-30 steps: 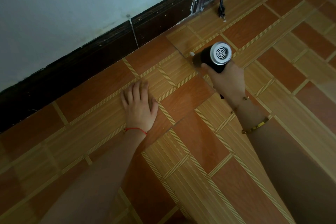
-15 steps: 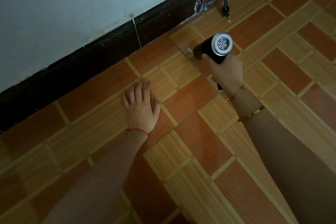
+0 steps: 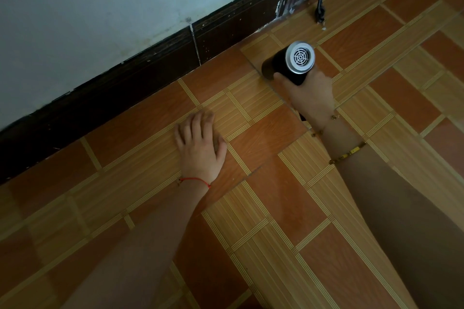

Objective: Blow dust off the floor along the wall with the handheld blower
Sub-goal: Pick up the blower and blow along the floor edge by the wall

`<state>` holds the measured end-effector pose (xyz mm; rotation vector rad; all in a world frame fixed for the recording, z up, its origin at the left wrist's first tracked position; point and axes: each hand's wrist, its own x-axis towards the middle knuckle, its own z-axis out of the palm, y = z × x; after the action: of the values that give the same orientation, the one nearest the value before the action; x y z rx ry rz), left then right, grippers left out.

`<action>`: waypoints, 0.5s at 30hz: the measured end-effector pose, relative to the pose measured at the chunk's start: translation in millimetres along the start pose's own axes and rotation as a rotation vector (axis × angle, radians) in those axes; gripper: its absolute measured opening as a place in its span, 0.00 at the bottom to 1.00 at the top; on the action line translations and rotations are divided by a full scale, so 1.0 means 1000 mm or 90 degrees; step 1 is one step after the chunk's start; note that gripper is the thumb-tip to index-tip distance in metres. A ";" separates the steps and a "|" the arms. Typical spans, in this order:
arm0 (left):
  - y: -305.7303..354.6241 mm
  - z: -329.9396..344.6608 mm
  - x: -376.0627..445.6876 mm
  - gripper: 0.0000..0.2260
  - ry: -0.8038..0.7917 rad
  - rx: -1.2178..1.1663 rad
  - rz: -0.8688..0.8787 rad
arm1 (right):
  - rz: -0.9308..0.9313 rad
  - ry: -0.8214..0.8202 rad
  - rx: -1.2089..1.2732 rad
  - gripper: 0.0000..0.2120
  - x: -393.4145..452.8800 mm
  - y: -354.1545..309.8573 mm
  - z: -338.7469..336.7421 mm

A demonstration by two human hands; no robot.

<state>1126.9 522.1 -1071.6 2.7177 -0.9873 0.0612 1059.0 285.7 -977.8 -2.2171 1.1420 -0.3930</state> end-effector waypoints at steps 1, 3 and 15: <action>0.001 0.000 0.000 0.24 0.002 0.000 0.000 | 0.006 0.011 -0.005 0.33 0.000 0.000 0.000; 0.000 0.000 0.000 0.24 0.005 0.000 -0.001 | 0.017 0.022 -0.004 0.34 0.001 -0.001 0.001; 0.000 -0.001 0.000 0.25 -0.003 -0.002 0.000 | 0.093 0.086 -0.008 0.34 -0.010 0.006 -0.010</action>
<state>1127.2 521.8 -1070.8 2.7155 -0.9882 0.0542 1043.9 287.4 -974.1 -2.1269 1.3719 -0.4811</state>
